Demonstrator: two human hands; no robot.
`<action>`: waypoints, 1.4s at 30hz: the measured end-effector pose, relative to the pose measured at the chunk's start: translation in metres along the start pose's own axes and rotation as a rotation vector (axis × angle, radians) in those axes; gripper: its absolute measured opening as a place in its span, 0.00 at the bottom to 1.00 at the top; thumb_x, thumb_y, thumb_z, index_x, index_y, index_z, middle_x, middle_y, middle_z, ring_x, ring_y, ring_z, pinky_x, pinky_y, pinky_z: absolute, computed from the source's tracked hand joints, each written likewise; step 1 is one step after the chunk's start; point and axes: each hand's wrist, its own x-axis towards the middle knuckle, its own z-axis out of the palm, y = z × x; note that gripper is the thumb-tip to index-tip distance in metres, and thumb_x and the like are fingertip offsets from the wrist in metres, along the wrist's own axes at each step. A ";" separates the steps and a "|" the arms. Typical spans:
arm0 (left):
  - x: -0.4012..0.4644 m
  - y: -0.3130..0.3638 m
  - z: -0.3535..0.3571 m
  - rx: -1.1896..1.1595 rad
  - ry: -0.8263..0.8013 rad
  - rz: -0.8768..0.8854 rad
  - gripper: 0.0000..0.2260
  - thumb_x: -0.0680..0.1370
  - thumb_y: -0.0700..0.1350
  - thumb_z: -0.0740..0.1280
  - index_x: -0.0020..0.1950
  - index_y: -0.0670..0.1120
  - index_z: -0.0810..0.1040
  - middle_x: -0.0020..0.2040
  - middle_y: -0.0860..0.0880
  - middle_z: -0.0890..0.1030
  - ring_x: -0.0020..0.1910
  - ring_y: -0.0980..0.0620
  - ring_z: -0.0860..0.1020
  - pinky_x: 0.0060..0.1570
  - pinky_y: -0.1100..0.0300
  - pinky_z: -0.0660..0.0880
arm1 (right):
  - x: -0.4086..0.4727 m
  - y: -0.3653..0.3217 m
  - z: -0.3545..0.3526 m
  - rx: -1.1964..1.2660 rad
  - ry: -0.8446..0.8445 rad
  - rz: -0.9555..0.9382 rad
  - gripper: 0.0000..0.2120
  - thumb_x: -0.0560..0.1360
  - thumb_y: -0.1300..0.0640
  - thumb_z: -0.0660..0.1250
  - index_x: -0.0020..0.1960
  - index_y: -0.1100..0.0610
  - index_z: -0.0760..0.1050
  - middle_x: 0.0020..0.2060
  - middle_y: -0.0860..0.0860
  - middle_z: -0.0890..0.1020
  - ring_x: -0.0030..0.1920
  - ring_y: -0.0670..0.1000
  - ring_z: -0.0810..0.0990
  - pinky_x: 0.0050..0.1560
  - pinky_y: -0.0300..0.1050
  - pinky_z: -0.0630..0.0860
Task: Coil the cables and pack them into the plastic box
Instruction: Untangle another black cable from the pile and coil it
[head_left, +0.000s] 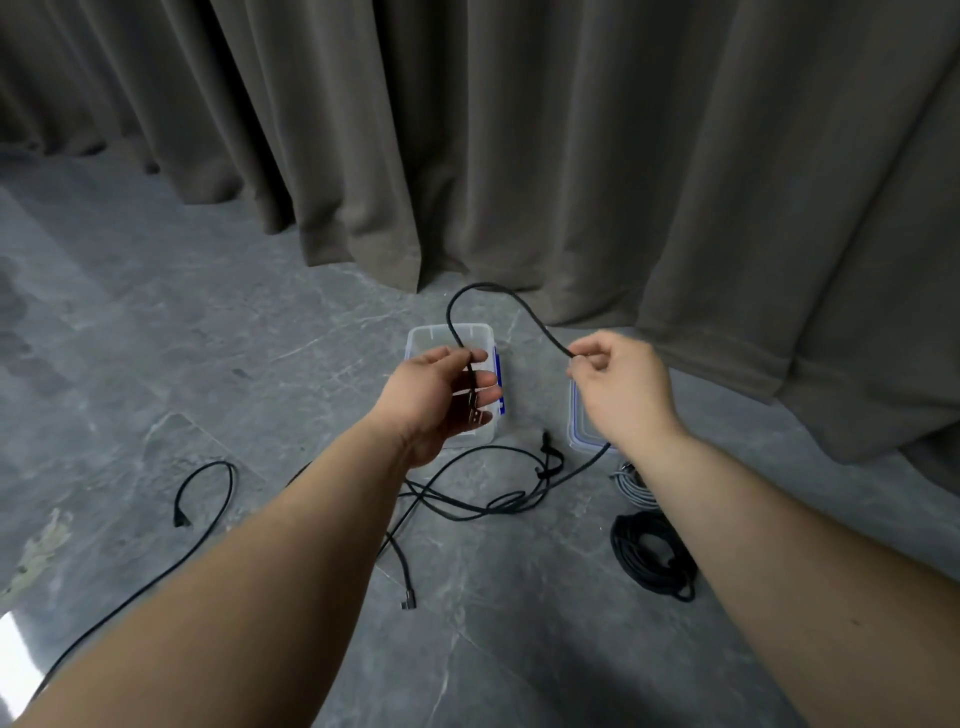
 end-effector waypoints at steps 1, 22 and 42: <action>-0.001 0.001 0.000 0.016 -0.021 -0.010 0.09 0.83 0.40 0.58 0.55 0.44 0.77 0.38 0.47 0.79 0.37 0.51 0.82 0.45 0.53 0.77 | 0.001 0.002 0.000 -0.003 0.020 0.025 0.08 0.76 0.61 0.64 0.51 0.54 0.80 0.36 0.46 0.80 0.39 0.48 0.78 0.37 0.36 0.68; 0.007 0.025 -0.017 -0.692 -0.120 -0.018 0.13 0.82 0.44 0.56 0.49 0.42 0.79 0.31 0.53 0.67 0.25 0.59 0.66 0.28 0.68 0.64 | -0.017 -0.004 -0.004 -0.683 -0.316 -0.180 0.13 0.79 0.56 0.59 0.58 0.48 0.79 0.56 0.49 0.76 0.51 0.54 0.78 0.46 0.44 0.73; 0.006 0.024 -0.023 -0.536 0.075 -0.011 0.10 0.82 0.45 0.58 0.45 0.48 0.76 0.30 0.55 0.70 0.28 0.59 0.71 0.31 0.67 0.66 | 0.001 -0.074 -0.013 1.014 0.027 0.116 0.11 0.80 0.60 0.61 0.40 0.55 0.77 0.31 0.49 0.78 0.34 0.45 0.76 0.34 0.38 0.71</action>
